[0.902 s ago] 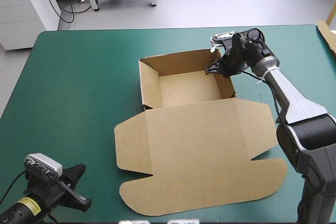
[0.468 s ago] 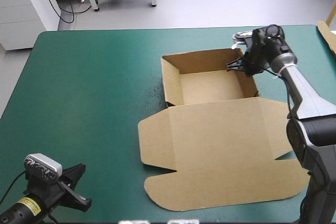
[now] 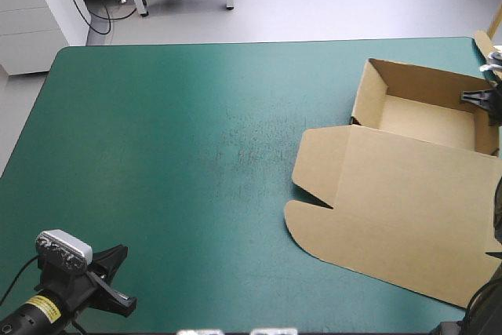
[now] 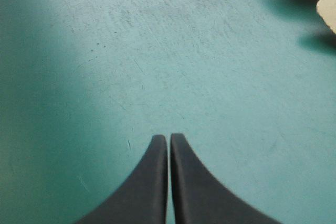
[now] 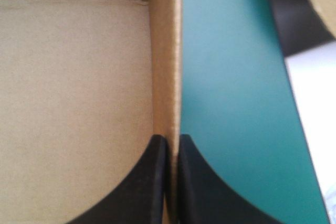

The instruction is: Fold the box

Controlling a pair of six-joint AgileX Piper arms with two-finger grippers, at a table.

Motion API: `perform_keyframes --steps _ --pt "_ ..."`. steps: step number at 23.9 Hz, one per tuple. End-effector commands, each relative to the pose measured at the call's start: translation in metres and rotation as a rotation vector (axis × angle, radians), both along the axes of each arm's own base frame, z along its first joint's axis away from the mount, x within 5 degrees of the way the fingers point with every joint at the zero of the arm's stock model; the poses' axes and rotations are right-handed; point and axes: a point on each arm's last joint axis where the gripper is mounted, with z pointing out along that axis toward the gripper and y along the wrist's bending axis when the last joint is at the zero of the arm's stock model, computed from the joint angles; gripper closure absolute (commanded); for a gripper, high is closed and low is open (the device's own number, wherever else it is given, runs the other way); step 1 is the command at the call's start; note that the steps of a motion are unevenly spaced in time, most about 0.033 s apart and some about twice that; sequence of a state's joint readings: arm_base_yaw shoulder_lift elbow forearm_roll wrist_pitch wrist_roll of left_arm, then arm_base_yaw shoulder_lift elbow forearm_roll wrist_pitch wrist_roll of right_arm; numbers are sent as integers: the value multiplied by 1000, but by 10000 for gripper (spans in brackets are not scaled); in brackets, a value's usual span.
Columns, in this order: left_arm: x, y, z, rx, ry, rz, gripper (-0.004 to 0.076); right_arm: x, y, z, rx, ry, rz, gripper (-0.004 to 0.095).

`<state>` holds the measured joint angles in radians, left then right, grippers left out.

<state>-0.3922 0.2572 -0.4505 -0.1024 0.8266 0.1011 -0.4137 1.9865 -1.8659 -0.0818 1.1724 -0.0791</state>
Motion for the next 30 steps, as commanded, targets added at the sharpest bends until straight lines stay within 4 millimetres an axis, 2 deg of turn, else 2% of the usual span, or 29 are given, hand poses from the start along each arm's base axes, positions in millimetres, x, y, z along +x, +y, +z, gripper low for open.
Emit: perform_keyframes --steps 1,5,8,11,13,14,15,16,17,20,22,23,24,25,28,30 --pt "3 -1 12 -44 -67 9 731 -24 -29 35 -86 -69 -62 930" --pt "3 -1 12 -44 -67 9 731 -30 -38 34 -83 -60 -86 916" --pt "4 -1 12 -42 -68 10 731 -30 -37 34 -88 -53 -52 827" --pt "4 -1 12 -42 -68 10 731 -30 -37 34 -88 -52 -41 662" --pt "4 -1 12 -42 -68 10 731 -31 -36 36 -94 -53 -36 520" --pt "4 -1 12 -42 -68 10 731 -33 -35 41 -99 -63 -36 412" --pt "4 -1 12 -42 -68 10 731 -34 -35 44 -104 -68 -36 374" --pt "4 -1 12 -42 -68 10 731 -39 -31 56 -116 -94 -37 351" --pt "4 -1 12 -42 -68 10 731 -43 -29 63 -122 -112 -37 351" --pt "4 -1 12 -42 -68 10 731 -63 -9 105 -96 -249 -29 352" --pt "4 -1 12 -42 -68 10 731 -79 8 134 -66 -353 -17 395" --pt "4 -1 12 -42 -68 10 731 -94 22 155 -58 -425 -2 471" --pt "4 -1 12 -42 -68 10 731 -101 29 165 -67 -452 7 510" --pt "4 -1 12 -42 -68 10 731 -113 44 180 -80 -496 34 602" --pt "4 -1 12 -48 -65 14 731 -139 89 205 -92 -575 146 900" --pt "4 -1 12 -62 -58 23 731 -151 111 210 -92 -594 226 920"
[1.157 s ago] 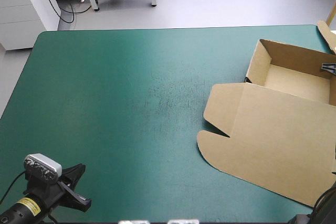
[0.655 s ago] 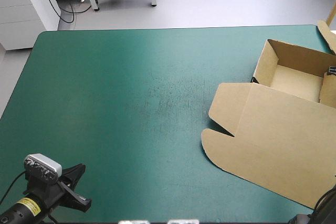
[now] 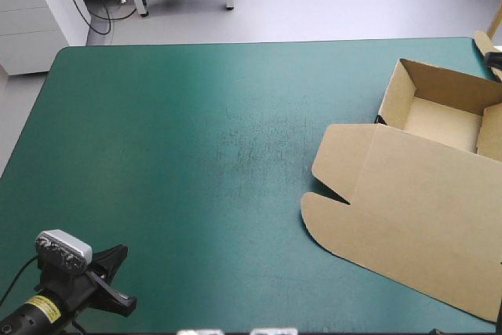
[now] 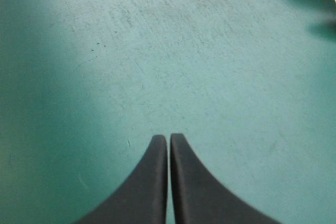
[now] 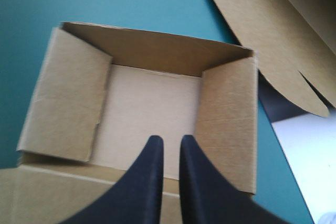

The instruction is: Fold the box

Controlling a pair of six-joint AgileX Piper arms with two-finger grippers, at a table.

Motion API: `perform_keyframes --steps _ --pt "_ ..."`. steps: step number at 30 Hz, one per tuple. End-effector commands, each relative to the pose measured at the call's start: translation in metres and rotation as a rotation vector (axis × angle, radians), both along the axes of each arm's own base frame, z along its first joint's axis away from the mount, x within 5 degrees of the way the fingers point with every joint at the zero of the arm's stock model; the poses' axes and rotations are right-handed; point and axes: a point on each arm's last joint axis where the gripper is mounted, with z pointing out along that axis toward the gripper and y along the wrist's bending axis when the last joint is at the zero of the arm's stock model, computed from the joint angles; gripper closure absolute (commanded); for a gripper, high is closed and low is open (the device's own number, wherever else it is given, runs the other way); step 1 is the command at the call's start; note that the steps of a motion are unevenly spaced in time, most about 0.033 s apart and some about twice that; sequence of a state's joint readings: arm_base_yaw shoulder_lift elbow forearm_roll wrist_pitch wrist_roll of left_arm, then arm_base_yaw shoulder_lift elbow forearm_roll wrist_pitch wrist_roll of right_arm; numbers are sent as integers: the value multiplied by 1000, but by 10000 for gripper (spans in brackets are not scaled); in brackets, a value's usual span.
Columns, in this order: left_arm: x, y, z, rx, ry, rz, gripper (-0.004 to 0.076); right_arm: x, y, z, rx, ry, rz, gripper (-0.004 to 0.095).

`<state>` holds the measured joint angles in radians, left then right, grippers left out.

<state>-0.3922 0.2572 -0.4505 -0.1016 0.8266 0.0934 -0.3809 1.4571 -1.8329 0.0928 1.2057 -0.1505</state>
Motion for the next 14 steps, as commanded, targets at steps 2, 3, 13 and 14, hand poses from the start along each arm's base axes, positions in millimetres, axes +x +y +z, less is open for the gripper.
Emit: perform_keyframes --steps 2,3,13,14 --pt "3 -1 12 -62 -56 22 731 -41 54 28 -48 -133 167 920" --pt "3 -1 13 -65 -54 24 731 -48 65 27 -52 -133 205 920" --pt "3 -1 12 -77 -43 38 731 -107 123 -16 -40 -134 480 920" --pt "3 -1 13 -82 -42 41 731 -112 125 -24 -39 -134 493 920"
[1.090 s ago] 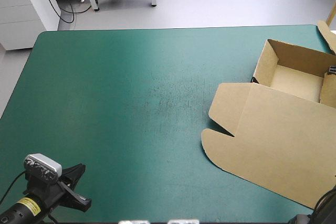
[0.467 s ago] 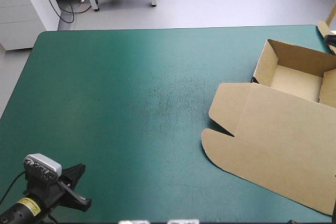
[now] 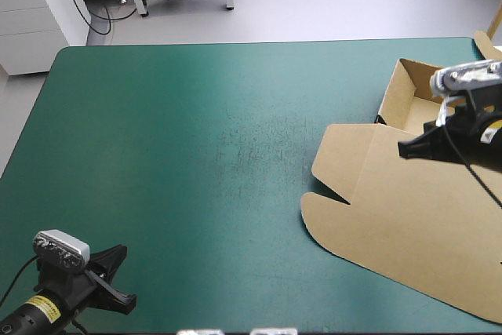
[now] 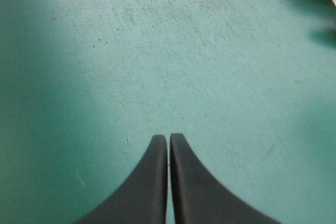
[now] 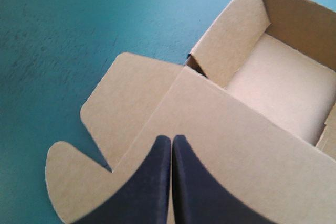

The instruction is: Fold the box

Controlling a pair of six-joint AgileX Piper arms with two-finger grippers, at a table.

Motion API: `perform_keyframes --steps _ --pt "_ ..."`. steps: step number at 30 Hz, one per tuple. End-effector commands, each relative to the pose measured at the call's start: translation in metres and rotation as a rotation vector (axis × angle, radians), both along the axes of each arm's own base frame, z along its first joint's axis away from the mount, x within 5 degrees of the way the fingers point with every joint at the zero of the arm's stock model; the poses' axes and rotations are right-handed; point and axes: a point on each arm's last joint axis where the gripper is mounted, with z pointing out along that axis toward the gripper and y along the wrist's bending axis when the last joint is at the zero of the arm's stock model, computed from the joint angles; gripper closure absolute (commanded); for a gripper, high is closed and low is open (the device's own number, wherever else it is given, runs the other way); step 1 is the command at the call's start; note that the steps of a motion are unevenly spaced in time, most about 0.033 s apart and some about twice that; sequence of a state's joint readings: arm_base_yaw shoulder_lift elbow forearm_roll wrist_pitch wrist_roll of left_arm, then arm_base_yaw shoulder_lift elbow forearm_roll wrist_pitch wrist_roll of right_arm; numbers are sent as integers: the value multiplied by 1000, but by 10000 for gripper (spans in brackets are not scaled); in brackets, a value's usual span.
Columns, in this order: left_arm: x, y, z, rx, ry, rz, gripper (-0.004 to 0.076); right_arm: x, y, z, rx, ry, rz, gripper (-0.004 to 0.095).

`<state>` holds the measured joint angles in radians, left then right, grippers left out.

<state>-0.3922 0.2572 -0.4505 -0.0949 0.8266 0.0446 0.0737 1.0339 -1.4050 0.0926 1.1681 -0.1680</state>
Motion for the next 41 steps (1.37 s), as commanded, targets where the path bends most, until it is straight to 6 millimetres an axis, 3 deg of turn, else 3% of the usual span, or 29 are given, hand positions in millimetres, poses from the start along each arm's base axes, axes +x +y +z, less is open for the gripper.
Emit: perform_keyframes --steps 1,13,19,22,41 --pt "3 -1 13 -53 -58 18 731 -19 5 -9 7 -108 36 920" --pt "3 -1 13 -55 -57 19 731 -57 0 -136 6 -99 20 920" --pt "3 -1 13 -57 -61 19 731 -70 -2 -179 8 -44 16 921" --pt "3 -1 13 -57 -61 19 731 -72 -2 -190 14 -26 15 924" --pt "3 -1 13 -57 -61 19 731 -71 -1 -189 31 -43 13 924"
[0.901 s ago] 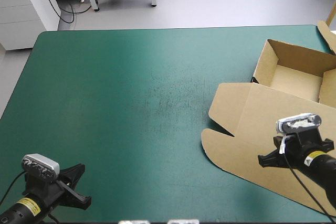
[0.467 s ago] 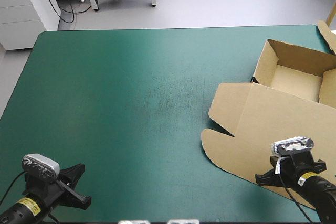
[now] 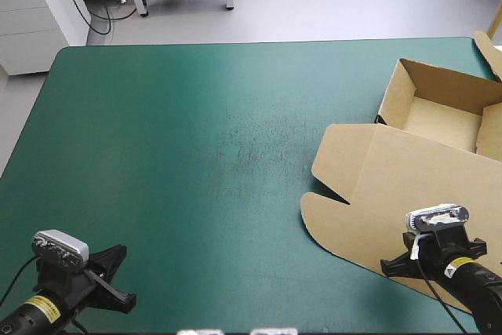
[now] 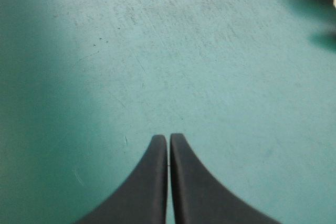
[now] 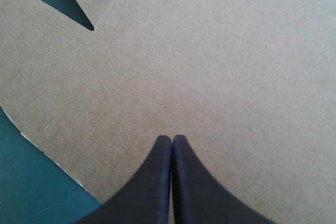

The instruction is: Fold the box

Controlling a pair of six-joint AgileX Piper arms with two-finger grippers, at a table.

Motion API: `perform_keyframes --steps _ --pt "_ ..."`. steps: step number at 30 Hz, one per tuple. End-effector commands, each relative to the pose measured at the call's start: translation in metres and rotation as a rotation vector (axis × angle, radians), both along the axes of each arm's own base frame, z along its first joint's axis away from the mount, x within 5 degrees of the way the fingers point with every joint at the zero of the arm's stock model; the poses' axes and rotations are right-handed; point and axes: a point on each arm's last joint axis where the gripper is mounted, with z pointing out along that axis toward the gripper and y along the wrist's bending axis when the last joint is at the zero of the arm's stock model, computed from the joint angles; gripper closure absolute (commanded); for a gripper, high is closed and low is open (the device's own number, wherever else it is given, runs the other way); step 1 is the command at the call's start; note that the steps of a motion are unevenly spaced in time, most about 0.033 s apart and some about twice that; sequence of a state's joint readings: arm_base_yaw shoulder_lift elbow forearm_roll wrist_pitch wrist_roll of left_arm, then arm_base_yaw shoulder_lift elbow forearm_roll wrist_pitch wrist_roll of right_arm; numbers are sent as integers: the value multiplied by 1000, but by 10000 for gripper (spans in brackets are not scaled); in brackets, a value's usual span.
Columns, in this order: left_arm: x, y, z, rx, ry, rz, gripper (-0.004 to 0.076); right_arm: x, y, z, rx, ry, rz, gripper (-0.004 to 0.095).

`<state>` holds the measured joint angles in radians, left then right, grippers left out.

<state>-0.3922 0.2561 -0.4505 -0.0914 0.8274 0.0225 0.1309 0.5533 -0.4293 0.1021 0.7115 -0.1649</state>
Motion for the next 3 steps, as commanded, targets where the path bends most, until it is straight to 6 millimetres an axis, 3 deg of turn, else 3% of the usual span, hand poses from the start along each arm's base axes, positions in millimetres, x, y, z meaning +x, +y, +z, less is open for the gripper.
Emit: perform_keyframes --steps 1,3 --pt "3 -1 13 -39 -70 5 731 5 1 13 16 -85 -3 924" --pt "3 -1 13 -39 -70 5 731 5 1 13 16 -85 -3 924"
